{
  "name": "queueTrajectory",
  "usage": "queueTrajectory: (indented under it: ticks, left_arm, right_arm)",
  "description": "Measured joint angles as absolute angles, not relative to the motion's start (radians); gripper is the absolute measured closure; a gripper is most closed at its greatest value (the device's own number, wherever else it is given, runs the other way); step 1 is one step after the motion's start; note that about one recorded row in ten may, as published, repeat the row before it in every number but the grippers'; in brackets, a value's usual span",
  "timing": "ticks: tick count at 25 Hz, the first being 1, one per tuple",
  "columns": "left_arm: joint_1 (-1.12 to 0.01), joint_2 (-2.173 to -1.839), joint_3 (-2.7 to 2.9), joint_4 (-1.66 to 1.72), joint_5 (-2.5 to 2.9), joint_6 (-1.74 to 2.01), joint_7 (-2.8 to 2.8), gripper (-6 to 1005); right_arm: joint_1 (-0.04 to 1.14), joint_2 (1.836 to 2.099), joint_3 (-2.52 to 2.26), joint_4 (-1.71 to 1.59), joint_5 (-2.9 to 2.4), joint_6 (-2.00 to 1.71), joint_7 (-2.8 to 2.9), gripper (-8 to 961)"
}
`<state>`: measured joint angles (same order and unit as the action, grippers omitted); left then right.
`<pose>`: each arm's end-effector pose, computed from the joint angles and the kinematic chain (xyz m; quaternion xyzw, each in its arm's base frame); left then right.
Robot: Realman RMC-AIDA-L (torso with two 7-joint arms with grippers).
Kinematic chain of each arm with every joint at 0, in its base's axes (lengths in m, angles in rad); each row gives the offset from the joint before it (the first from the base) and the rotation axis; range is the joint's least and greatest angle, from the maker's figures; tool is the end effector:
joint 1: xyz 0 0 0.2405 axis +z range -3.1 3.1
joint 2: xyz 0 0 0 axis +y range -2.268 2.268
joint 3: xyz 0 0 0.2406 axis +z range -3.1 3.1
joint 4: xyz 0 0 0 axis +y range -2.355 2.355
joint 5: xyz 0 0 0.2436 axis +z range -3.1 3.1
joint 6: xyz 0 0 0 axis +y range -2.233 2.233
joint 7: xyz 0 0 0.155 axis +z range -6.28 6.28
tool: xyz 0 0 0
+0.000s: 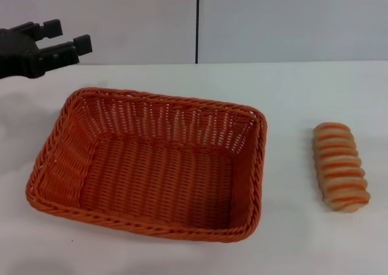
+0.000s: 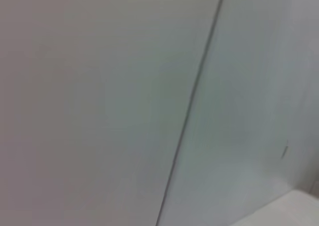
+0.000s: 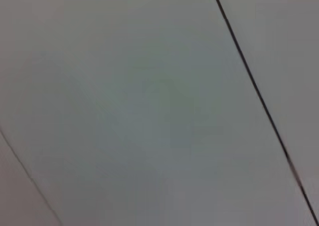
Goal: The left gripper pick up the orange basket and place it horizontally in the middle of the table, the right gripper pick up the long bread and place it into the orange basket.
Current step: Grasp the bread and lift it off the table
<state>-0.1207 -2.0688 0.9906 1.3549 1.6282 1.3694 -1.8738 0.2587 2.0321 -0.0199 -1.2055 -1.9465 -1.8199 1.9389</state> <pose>-0.2408 0.3373 0.1103 -0.8716 -0.2808 -0.2851 0.2831 0.3526 0.2414 0.2295 -0.7407 0.4168 0.3450 0.3984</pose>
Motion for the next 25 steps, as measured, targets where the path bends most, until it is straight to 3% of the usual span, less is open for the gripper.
queueTrajectory:
  ticks: [3,4,5,14,19,25]
  left_arm:
    - [-0.118,-2.069,0.993,1.324,1.597,1.372,-1.835,189]
    - [-0.113,-2.069,0.999,1.259,1.535,1.378,-1.745,189]
    - [-0.113,-2.069,0.999,1.259,1.535,1.378,-1.745,189]
    - [-0.086,-2.068,1.014,1.121,1.401,1.424,-1.501,189]
    - [-0.084,-2.070,1.014,1.073,1.361,1.440,-1.425,189]
    - [-0.076,-2.069,1.015,1.007,1.288,1.490,-1.297,189]
  right_arm:
    - [0.308,1.997,-0.047,-1.301,-2.135,-1.871,2.098,129]
    - [0.360,1.967,-0.052,-1.318,-2.262,-1.933,2.157,129]
    - [0.360,1.967,-0.052,-1.318,-2.262,-1.933,2.157,130]
    - [0.519,1.879,-0.190,-1.068,-2.482,-2.017,2.288,132]
    - [0.530,1.866,-0.264,-0.980,-2.488,-1.930,2.335,133]
    - [0.550,1.830,-0.409,-0.818,-2.494,-1.775,2.364,134]
